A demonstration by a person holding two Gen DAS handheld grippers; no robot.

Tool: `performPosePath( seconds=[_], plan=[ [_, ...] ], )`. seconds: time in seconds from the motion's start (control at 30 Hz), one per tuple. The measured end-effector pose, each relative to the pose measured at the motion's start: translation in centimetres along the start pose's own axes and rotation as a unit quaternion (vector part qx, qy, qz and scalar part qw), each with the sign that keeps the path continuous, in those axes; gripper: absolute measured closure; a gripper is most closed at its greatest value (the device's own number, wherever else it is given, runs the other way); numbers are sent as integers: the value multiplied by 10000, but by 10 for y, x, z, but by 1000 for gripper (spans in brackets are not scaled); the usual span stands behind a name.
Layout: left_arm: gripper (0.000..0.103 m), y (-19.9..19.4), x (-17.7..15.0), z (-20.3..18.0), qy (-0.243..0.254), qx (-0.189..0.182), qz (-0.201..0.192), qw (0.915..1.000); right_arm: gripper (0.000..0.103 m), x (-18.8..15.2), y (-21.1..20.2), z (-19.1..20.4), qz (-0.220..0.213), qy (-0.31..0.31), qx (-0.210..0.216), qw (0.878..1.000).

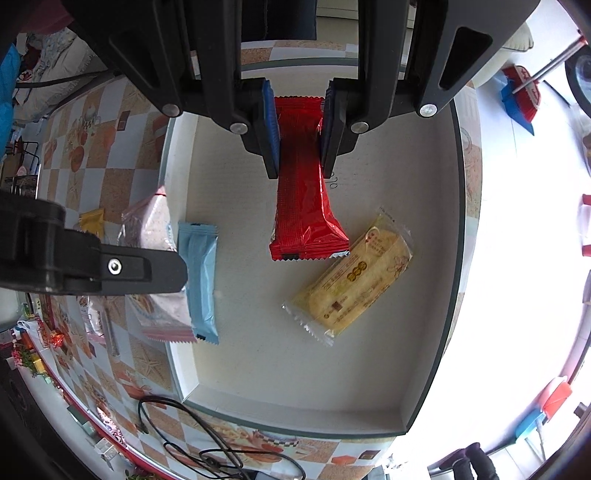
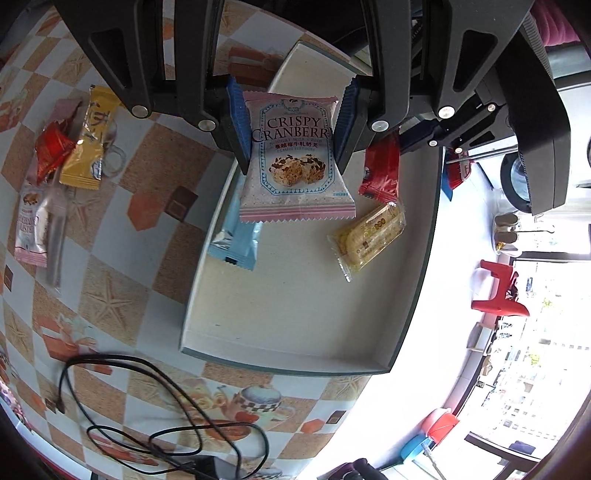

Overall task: Organize snacks
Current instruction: 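Open both tools to drop the packets into the tray, then move both tools back over the snack pile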

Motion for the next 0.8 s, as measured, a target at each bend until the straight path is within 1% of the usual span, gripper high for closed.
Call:
performPosePath(
  seconds=[0.07, 0.13, 0.17, 0.2, 0.23, 0.27, 0.3, 0.37, 0.4, 0.43, 0.5, 0.6, 0.8],
  plan=[
    [80, 3, -1, 2, -26, 49, 53, 10000, 60, 1, 4, 4, 32, -17, 4, 10000],
    [76, 5, -1, 4, -39, 125, 68, 9999, 60, 1, 6, 5, 64, -17, 12, 10000],
    [71, 5, -1, 4, -38, 151, 73, 9999, 60, 1, 8, 6, 104, -12, 30, 9999],
    [59, 5, -1, 4, -39, 180, 73, 9998, 59, 1, 9, 6, 133, -2, 41, 9999],
    [53, 5, -1, 4, -44, 215, 65, 9997, 59, 2, 12, 7, 159, 14, 44, 9999],
    [42, 4, -1, 5, -48, 253, 48, 9997, 59, 2, 12, 6, 175, 34, 32, 9998],
    [36, 3, -1, 4, -49, 288, 28, 9996, 58, 2, 12, 5, 188, 55, 18, 9998],
    [34, 2, 1, 3, -37, 320, 10, 9995, 33, 0, 10, -1, 190, 126, -22, 9997],
    [33, 2, 2, 2, -38, 333, 15, 9994, 12, 0, 7, -4, 145, 164, -55, 9997],
    [32, 1, 4, -1, -38, 347, 14, 9994, 9, 0, 4, -7, 87, 193, -77, 9997],
    [31, 0, 8, -5, -14, 362, -8, 9993, 9, -1, -1, -16, 37, 248, -162, 9996],
    [30, -3, 15, -15, 62, 370, -41, 9993, 9, -5, -5, -35, -7, 390, -427, 9983],
    [29, -9, 23, -43, 347, 416, -126, 9985, 9, -22, -14, -100, -84, 951, -911, 9913]
  ],
)
Point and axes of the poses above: each gripper's, at about its wrist camera, not at the fingertips, and y roughly the way its jaws point, z to its left, x to its top, the point moved 5 cm from there along y, roughly the way its jaws point, and after that the axes turned 5 degrees about z, right-handed, at the moved point
